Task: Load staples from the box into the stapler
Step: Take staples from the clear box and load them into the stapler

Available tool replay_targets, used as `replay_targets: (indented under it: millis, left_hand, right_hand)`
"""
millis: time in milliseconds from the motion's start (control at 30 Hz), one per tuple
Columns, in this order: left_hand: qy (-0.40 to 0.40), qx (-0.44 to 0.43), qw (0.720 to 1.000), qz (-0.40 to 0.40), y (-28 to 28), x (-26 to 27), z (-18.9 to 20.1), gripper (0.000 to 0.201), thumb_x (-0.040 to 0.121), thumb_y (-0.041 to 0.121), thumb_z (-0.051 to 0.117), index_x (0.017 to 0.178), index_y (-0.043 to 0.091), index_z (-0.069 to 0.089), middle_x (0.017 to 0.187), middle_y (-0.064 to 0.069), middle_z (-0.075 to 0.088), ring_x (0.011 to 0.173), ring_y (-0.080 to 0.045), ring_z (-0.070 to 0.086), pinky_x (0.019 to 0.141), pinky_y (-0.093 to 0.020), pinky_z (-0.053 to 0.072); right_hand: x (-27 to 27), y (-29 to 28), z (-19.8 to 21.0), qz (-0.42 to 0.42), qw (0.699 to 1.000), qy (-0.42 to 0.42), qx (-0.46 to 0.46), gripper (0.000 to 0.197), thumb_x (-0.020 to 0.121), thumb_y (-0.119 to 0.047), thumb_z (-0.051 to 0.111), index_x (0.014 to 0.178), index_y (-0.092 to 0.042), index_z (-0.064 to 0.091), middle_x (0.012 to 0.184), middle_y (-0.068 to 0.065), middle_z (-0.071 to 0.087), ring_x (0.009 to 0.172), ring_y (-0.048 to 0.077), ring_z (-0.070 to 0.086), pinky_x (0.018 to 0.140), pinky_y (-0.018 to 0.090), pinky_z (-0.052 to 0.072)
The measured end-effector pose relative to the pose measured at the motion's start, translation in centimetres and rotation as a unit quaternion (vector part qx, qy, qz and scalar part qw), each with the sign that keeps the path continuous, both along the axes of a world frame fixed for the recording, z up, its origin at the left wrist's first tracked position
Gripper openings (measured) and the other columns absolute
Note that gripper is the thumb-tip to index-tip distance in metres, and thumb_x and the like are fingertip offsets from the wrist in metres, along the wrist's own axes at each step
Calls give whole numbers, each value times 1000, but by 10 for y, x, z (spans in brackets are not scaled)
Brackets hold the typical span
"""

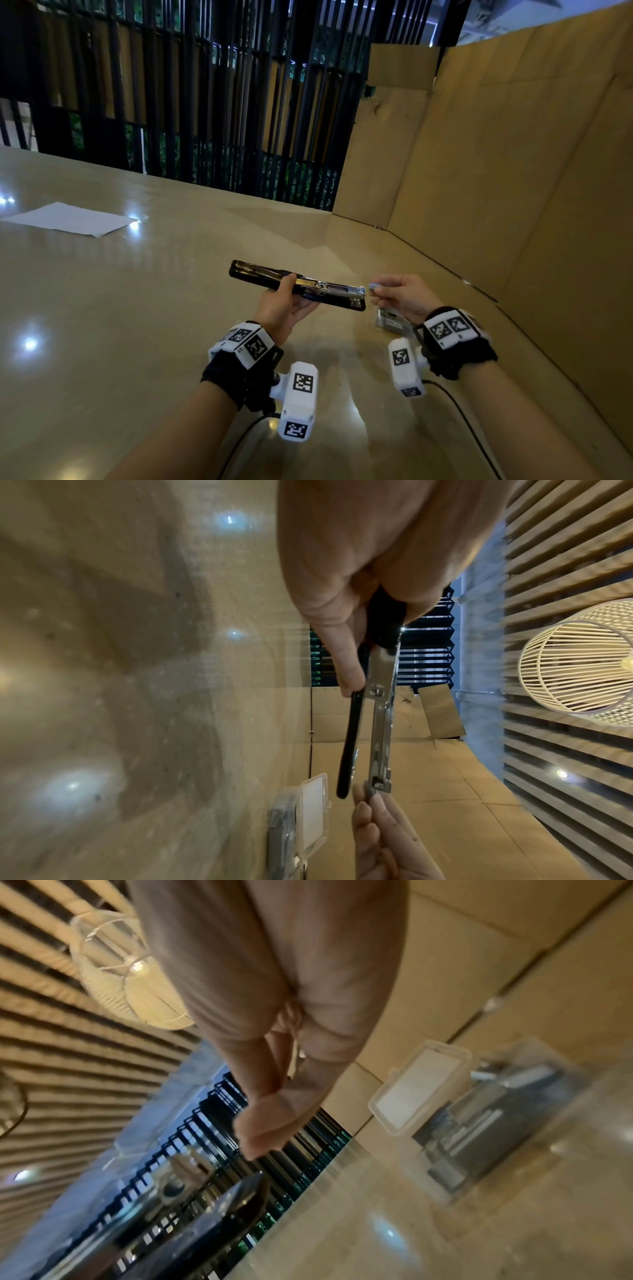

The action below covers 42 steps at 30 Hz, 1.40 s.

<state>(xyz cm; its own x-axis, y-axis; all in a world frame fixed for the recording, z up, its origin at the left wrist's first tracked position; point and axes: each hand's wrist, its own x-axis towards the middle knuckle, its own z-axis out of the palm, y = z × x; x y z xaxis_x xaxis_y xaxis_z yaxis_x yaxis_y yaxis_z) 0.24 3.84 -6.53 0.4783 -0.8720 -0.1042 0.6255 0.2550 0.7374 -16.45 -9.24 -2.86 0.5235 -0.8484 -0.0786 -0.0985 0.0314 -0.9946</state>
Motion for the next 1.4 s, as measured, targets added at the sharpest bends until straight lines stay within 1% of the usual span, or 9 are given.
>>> replay_targets:
  millis: [133, 333, 467, 600, 733, 867, 1033, 1133, 1400]
  left_hand:
    - [-4, 6, 1000, -5, 0, 0, -2, 22, 98, 17, 40, 84, 4, 51, 87, -21, 63, 79, -26, 64, 63, -25, 59]
    - [-9, 2, 1000, -20, -1, -2, -1, 23, 98, 17, 39, 85, 4, 51, 88, -20, 63, 79, -25, 63, 64, -25, 58]
    - [-9, -1, 1000, -22, -1, -2, -2, 21, 98, 18, 39, 87, 4, 51, 88, -20, 63, 79, -26, 64, 61, -24, 59]
    - [-7, -8, 1000, -21, -2, -1, -2, 19, 98, 18, 40, 99, 2, 49, 89, -20, 62, 78, -26, 63, 61, -25, 59]
    - [-10, -13, 1000, -27, -4, -2, -2, 20, 98, 19, 39, 103, 1, 47, 89, -20, 63, 78, -25, 63, 63, -25, 59]
    - [-14, -12, 999, -30, -5, -2, -1, 23, 98, 19, 39, 107, 0, 47, 90, -20, 63, 78, -25, 64, 65, -25, 59]
    - [-11, -12, 999, -29, -6, -2, 0, 24, 98, 19, 39, 106, -1, 48, 91, -21, 63, 79, -25, 64, 66, -25, 58]
    - [-8, -10, 999, -29, -5, -2, 0, 23, 98, 20, 38, 102, -1, 50, 90, -21, 64, 78, -25, 64, 65, -25, 58]
    - [7, -5, 999, -31, -4, -3, 2, 23, 98, 19, 39, 92, 1, 51, 87, -21, 63, 78, -25, 63, 59, -23, 59]
  right_hand:
    - [3, 10, 7, 6, 995, 22, -93, 18, 92, 0, 49, 102, 11, 58, 69, 12, 59, 32, 3, 55, 34, 11, 44]
    - [9, 20, 14, -25, 957, 110, -266, 34, 94, -19, 50, 61, -20, 58, 47, -9, 53, 33, 1, 39, 39, 17, 32]
    - [10, 26, 18, -16, 955, 99, -280, 13, 90, -15, 56, 85, -11, 67, 62, -3, 57, 47, 6, 44, 41, 12, 38]
    - [12, 29, 19, 13, 964, 78, -253, 22, 83, 6, 60, 104, 7, 65, 67, 5, 59, 47, 7, 54, 47, 9, 48]
    - [17, 37, 21, 36, 966, 76, -246, 18, 80, 15, 58, 90, 2, 66, 71, 8, 62, 42, -2, 61, 50, 8, 53]
    - [18, 43, 23, 59, 965, 83, -241, 22, 84, 9, 57, 78, -10, 66, 67, 10, 62, 34, 4, 58, 36, 13, 48]
    - [20, 46, 22, 65, 969, 86, -223, 19, 87, 8, 53, 94, -2, 67, 65, 13, 63, 36, 5, 61, 38, 14, 50]
    - [20, 46, 23, 55, 970, 88, -220, 25, 85, 11, 52, 84, -10, 67, 69, 15, 65, 42, 6, 63, 45, 14, 54]
    - [17, 47, 24, 41, 966, 107, -233, 15, 81, 3, 65, 95, -2, 67, 63, 11, 65, 40, 5, 56, 45, 12, 50]
